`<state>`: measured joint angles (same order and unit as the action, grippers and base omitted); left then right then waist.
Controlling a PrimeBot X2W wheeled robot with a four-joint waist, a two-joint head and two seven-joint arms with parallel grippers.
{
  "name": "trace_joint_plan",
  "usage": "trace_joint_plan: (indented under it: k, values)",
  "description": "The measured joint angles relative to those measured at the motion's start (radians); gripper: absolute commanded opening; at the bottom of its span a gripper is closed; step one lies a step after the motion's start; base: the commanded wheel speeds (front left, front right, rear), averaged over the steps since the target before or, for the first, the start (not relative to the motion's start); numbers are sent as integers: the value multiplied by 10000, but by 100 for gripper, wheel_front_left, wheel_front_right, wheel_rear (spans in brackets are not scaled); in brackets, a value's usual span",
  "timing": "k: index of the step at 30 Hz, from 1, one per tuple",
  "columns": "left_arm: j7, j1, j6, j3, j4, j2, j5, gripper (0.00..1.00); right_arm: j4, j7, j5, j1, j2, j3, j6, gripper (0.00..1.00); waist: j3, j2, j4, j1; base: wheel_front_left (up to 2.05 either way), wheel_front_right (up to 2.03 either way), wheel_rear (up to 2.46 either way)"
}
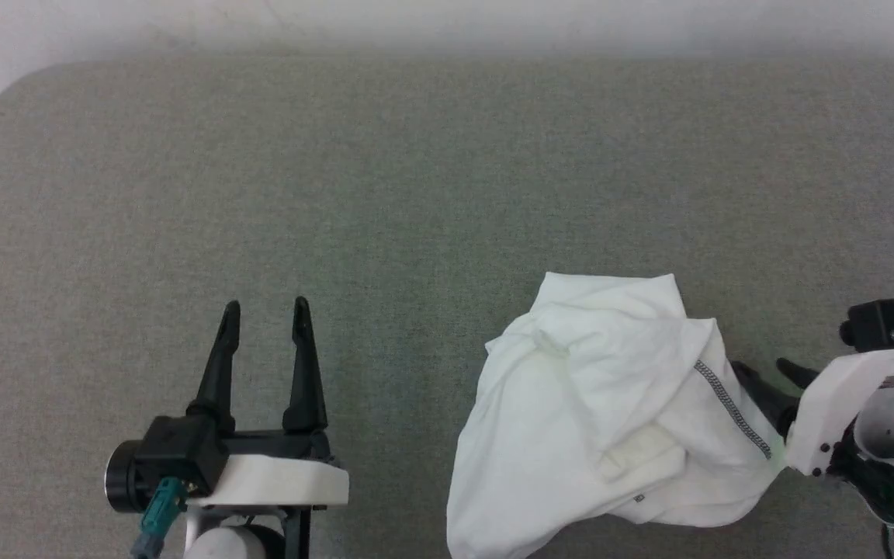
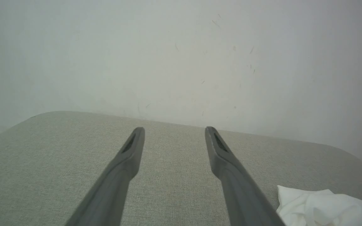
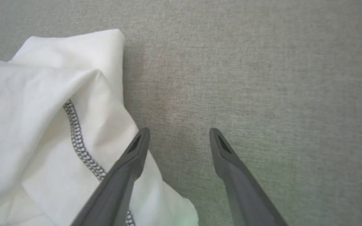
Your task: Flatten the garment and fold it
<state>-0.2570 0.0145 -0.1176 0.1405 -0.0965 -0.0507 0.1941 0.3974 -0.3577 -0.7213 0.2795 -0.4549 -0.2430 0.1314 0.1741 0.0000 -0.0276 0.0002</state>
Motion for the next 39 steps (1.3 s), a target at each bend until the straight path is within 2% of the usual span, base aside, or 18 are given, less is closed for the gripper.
trace_joint_plan:
  k: [6,13,21,22,23,24,34,39]
  values:
    - [0,133,-79,23,29,0,10,100,-148,-107,-1666,466,-88,-1613,0,100,347,0,210,0,0,0,0]
    - [0,282,-75,109,104,0,12,100,-660,79,-3312,933,-290,-3081,0,100,429,0,136,0,0,0,0]
    - [0,376,-73,255,117,0,10,100,-286,-336,-3858,1798,-322,-4470,0,100,714,0,50,-2,0,0,0]
    - [0,389,-73,268,121,0,10,100,-199,-462,-3946,1935,-307,-4571,0,46,760,0,44,-2,0,0,0]
    - [0,406,-73,280,123,0,10,100,-102,-571,-4008,2058,-295,-4681,0,5,801,0,39,-2,0,0,0]
    - [0,426,-73,286,128,0,10,100,2,-723,-4080,2178,-288,-4759,0,0,831,0,34,-3,0,0,0]
    - [0,474,-75,182,301,0,8,100,56,-1068,-3578,2795,-378,-5664,0,0,510,0,-150,-1,0,0,0]
    - [0,375,-65,132,313,2,8,100,-351,-1287,-2815,2965,-892,-5858,0,0,117,0,-366,-2,0,0,0]
